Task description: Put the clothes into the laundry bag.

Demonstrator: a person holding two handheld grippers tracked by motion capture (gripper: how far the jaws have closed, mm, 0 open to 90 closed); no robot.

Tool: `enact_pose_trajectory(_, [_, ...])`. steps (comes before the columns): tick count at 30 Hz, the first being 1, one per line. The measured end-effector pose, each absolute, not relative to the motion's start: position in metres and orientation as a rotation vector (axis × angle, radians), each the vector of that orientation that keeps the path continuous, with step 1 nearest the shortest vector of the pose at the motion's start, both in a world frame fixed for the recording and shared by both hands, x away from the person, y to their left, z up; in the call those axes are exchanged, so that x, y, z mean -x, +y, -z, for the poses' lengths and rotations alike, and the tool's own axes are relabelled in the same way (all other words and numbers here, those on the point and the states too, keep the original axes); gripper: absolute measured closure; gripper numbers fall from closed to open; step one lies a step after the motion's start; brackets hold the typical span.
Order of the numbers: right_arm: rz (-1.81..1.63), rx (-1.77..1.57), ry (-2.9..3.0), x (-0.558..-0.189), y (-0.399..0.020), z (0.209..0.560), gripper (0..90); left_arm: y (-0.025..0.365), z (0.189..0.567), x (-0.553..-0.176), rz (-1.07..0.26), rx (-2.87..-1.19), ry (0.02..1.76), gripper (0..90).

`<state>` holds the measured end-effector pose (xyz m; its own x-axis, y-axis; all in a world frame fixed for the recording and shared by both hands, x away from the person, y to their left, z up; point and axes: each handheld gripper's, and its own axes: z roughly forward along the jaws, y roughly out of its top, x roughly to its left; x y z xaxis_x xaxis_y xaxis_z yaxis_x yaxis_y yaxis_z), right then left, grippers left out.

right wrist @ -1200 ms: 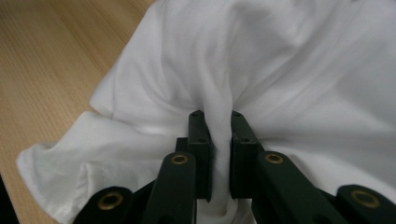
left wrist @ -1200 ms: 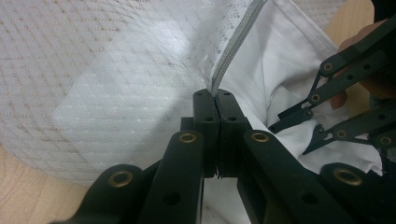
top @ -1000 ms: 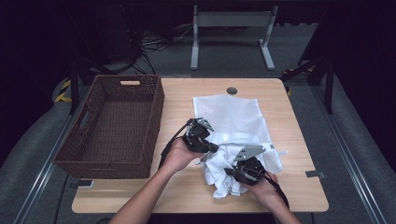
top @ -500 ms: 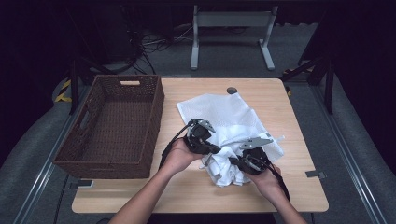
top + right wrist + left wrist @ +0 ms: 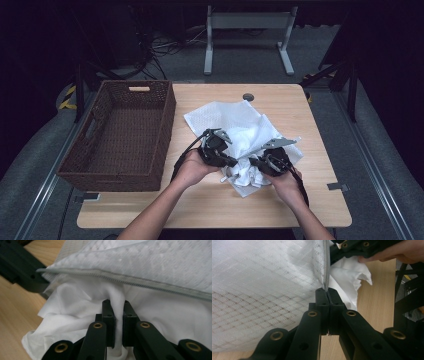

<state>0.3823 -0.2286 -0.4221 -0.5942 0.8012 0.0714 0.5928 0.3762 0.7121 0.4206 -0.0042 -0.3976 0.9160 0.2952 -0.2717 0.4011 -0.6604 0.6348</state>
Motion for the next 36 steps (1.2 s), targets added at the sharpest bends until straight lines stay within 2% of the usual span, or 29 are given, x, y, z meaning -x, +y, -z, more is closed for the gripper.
enact_pose_trajectory(20, [-1.064, -1.401, 2.156, -0.412, -0.223, 0.429, 84.0, -0.012, 0.400, -0.415, 0.212, -2.363, 0.457, 89.3])
enact_pose_trajectory(24, [-1.078, -1.360, 2.177, -0.409, -0.223, 0.428, 80.8, -0.011, 0.401, -0.416, 0.183, -2.370, 0.468, 89.3])
enact_pose_trajectory(29, [-1.063, -1.266, 2.237, -0.398, -0.229, 0.420, 66.5, -0.009, 0.402, -0.418, 0.177, -2.362, 0.488, 89.3])
enact_pose_trajectory(36, [-1.089, -1.111, 2.330, -0.378, -0.247, 0.406, 40.9, -0.008, 0.402, -0.419, 0.175, -2.352, 0.496, 89.3])
